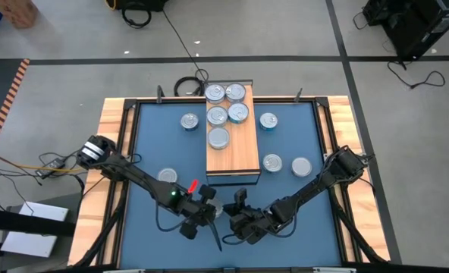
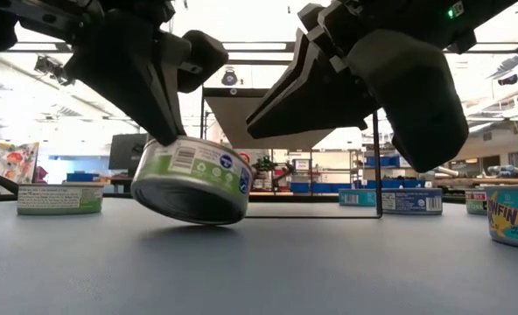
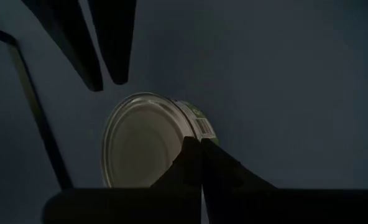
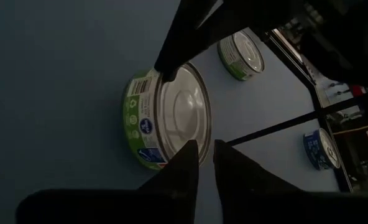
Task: Stack canned seafood by type on shelf
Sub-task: Put the green tuna can on the shelf
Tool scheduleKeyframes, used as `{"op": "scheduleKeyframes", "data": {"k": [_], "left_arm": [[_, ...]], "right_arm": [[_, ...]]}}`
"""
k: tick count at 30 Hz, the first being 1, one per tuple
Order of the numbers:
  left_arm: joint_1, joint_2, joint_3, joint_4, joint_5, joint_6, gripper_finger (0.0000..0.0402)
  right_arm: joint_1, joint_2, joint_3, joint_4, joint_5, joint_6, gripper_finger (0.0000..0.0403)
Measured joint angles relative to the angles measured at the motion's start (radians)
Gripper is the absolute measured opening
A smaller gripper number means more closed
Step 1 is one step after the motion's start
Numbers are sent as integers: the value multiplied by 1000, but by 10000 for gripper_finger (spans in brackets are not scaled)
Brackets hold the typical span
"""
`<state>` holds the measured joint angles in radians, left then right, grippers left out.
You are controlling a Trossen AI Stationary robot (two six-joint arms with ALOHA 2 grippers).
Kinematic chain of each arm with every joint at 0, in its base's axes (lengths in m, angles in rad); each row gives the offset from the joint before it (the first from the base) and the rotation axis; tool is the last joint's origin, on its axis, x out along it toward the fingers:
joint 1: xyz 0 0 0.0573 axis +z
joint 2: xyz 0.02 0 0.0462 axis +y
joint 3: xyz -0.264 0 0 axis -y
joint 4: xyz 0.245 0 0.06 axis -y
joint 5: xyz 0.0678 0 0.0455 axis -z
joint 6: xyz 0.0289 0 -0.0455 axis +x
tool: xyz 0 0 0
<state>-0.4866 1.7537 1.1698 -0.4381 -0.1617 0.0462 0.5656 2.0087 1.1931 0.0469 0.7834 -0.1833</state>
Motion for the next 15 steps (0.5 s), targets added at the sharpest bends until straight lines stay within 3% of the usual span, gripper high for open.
{"op": "scheduleKeyframes", "data": {"k": [7, 15], "left_arm": [[0, -3, 1, -28, -1, -20, 7], [0, -2, 1, -31, -21, -51, 64]], "right_arm": [[0, 0, 0, 0, 0, 0, 62], [0, 0, 0, 0, 0, 1, 62]]}}
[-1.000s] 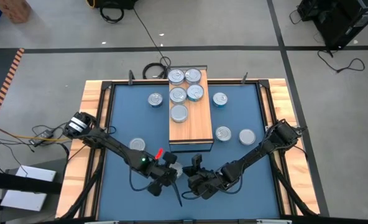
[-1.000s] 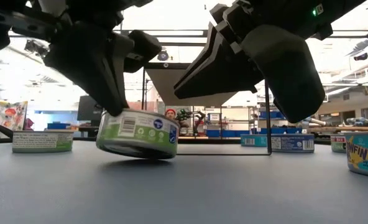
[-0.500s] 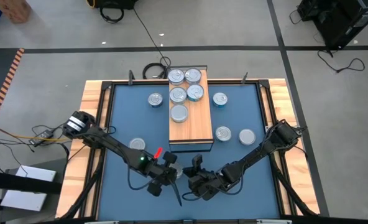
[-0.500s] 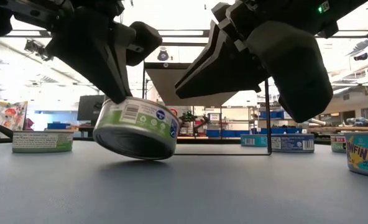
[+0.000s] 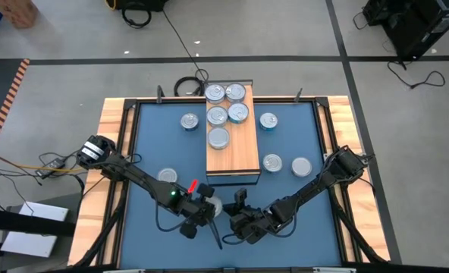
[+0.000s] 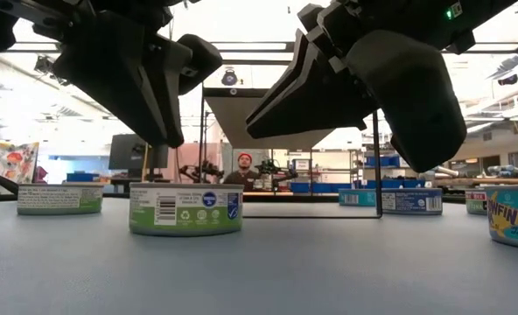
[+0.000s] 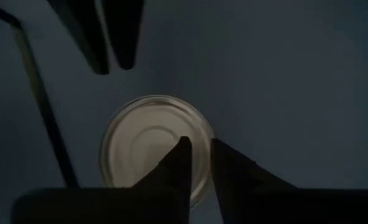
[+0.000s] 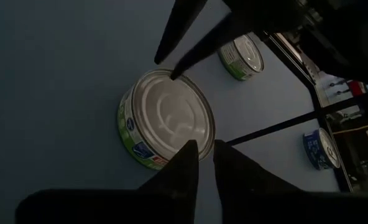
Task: Stack canned seafood by type on shelf
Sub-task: Put the green tuna can on the shelf
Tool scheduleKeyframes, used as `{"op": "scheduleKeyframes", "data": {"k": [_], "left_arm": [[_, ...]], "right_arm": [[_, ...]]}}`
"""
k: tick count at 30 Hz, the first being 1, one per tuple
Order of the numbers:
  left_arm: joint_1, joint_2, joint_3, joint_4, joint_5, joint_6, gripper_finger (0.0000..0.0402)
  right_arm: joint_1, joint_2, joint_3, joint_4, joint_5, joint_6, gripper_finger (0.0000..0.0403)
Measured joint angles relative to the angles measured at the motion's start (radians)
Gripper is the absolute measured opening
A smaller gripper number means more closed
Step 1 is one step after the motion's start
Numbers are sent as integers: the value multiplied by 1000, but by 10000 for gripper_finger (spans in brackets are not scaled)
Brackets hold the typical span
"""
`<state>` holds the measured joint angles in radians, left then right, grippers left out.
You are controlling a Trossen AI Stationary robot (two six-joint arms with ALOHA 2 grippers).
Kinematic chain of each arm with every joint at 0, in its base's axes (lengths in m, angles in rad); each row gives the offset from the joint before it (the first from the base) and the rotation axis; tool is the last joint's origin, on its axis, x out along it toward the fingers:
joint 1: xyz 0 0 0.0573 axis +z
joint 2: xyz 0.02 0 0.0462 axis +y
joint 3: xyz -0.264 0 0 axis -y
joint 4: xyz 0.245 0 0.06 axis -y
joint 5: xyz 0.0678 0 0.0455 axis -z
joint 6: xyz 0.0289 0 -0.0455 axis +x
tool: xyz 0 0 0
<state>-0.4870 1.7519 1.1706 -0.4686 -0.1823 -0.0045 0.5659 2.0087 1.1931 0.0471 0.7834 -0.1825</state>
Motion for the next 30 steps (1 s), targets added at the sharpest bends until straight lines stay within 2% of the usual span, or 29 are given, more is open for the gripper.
{"op": "scheduleKeyframes", "data": {"k": [7, 11, 30], "left_arm": [[0, 1, 0, -12, -28, -2, 120], [-6, 1, 0, -49, -25, 24, 136], [-13, 3, -76, 16, -32, 152, 138]], "right_arm": [[0, 0, 0, 0, 0, 0, 62], [0, 0, 0, 1, 0, 0, 62], [-3, 0, 0, 1, 0, 1, 62]]}}
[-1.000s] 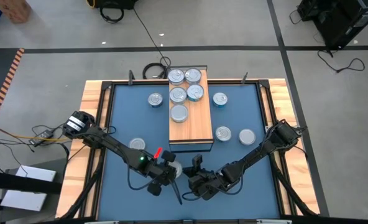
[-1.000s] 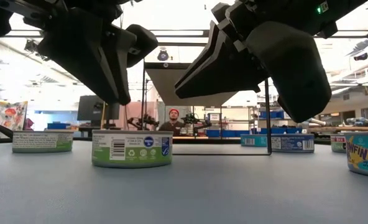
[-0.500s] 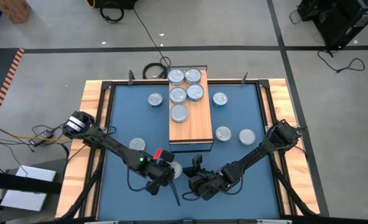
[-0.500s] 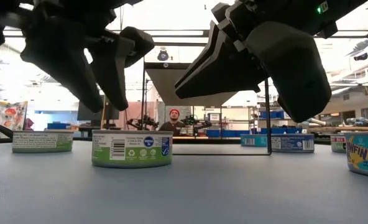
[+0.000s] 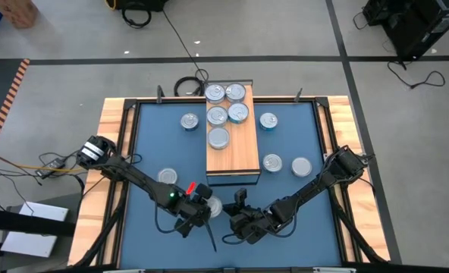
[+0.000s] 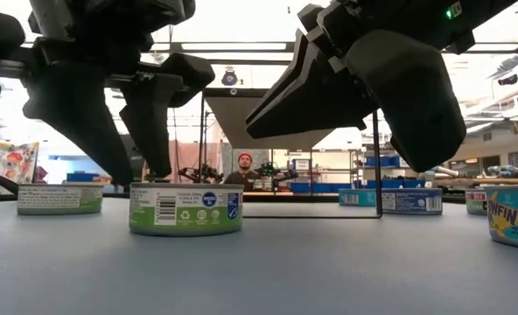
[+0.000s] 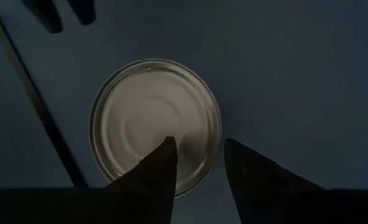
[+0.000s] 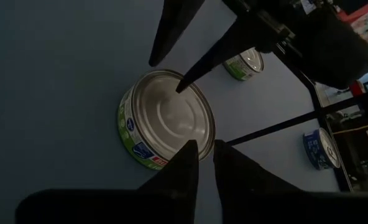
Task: Stack canned seafood by type on shelf
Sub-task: Put the green tuna can on the shelf
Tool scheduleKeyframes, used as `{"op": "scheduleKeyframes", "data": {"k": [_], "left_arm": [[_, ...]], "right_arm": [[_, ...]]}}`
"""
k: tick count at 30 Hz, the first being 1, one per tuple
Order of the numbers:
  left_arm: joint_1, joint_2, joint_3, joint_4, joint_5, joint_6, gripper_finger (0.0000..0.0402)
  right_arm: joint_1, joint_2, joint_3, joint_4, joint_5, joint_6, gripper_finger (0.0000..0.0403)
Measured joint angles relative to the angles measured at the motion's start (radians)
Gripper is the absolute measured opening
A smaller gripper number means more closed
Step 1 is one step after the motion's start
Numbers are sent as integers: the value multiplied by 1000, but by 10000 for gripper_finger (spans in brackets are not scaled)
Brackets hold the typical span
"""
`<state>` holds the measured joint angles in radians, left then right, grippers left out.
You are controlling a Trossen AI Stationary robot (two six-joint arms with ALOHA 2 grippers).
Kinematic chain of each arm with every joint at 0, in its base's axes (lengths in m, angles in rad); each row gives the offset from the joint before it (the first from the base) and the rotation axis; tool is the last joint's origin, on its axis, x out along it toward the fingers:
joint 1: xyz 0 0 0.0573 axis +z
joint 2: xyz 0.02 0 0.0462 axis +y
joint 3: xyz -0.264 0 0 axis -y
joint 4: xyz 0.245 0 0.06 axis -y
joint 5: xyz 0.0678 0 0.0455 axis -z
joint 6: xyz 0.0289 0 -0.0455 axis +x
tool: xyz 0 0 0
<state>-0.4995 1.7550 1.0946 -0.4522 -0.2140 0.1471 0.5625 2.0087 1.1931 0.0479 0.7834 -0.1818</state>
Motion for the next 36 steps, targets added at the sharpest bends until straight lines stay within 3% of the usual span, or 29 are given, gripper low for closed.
{"op": "scheduleKeyframes", "data": {"k": [11, 22, 30, 36], "left_arm": [[0, 32, 1, -20, -33, 59, 118], [-3, 55, 17, -45, -153, 59, 10], [-2, 58, 62, -45, -122, 18, 2], [2, 58, 80, -42, -78, -25, 1]], "right_arm": [[0, 0, 0, 0, 0, 3, 62], [0, 0, 0, -1, 0, 2, 61], [4, 0, 0, -1, 1, -4, 61], [23, 0, 0, -1, 70, -13, 74]]}}
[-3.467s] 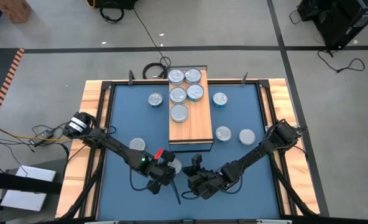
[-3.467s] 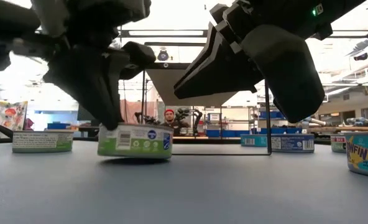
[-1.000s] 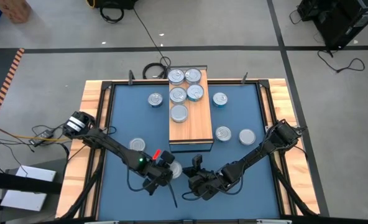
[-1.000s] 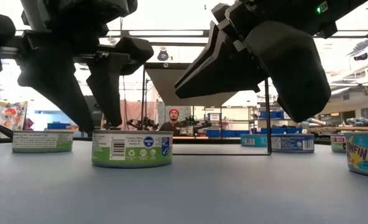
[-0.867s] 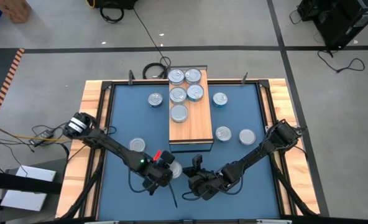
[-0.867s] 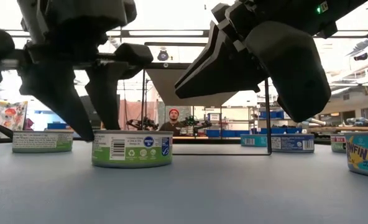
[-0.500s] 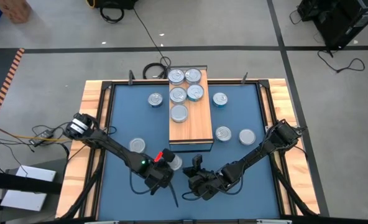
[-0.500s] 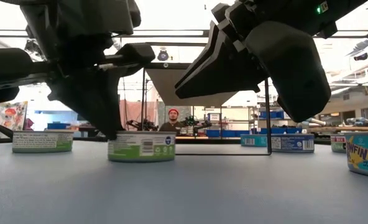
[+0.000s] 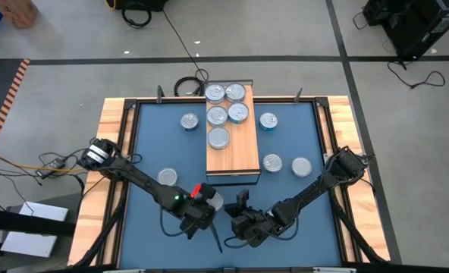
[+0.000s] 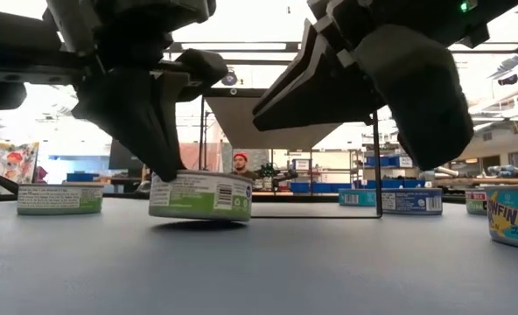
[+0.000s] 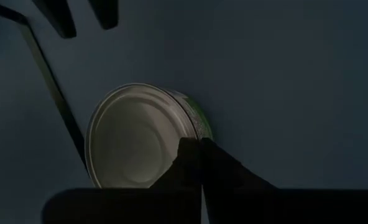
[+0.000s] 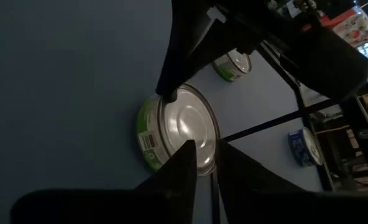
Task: Stack canned seafood by type on shelf
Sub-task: Put the green tuna can on the shelf
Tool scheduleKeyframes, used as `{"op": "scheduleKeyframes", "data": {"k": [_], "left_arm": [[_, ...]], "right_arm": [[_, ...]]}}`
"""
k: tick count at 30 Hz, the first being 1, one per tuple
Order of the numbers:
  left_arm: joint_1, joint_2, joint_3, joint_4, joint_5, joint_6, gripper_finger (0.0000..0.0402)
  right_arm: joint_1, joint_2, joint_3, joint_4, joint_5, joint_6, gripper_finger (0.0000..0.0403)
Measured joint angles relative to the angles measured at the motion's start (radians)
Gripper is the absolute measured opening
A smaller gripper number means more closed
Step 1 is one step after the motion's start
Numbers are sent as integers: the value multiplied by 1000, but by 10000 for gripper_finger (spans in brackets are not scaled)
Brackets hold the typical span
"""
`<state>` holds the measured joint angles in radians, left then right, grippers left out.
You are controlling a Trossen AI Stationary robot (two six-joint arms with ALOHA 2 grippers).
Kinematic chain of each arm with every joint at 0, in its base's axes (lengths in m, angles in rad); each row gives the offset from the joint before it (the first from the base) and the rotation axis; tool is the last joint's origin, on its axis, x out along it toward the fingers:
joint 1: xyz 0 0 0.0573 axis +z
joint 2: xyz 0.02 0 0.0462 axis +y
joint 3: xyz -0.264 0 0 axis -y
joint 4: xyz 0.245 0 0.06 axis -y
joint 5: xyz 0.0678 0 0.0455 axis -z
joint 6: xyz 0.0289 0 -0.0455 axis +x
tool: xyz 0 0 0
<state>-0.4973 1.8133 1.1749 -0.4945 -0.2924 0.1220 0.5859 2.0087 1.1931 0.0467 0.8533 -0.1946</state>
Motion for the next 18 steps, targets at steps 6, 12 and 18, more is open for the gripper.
{"op": "scheduleKeyframes", "data": {"k": [6, 12, 18], "left_arm": [[1, -11, 6, 13, 3, -29, 1], [20, -60, 6, 61, 31, -63, 0], [40, -75, 7, 103, 82, -71, 0]], "right_arm": [[3, 0, 0, -1, -1, 13, 120], [3, 0, 0, -1, -6, 15, 181], [0, 0, 0, 1, -8, 16, 229]]}}
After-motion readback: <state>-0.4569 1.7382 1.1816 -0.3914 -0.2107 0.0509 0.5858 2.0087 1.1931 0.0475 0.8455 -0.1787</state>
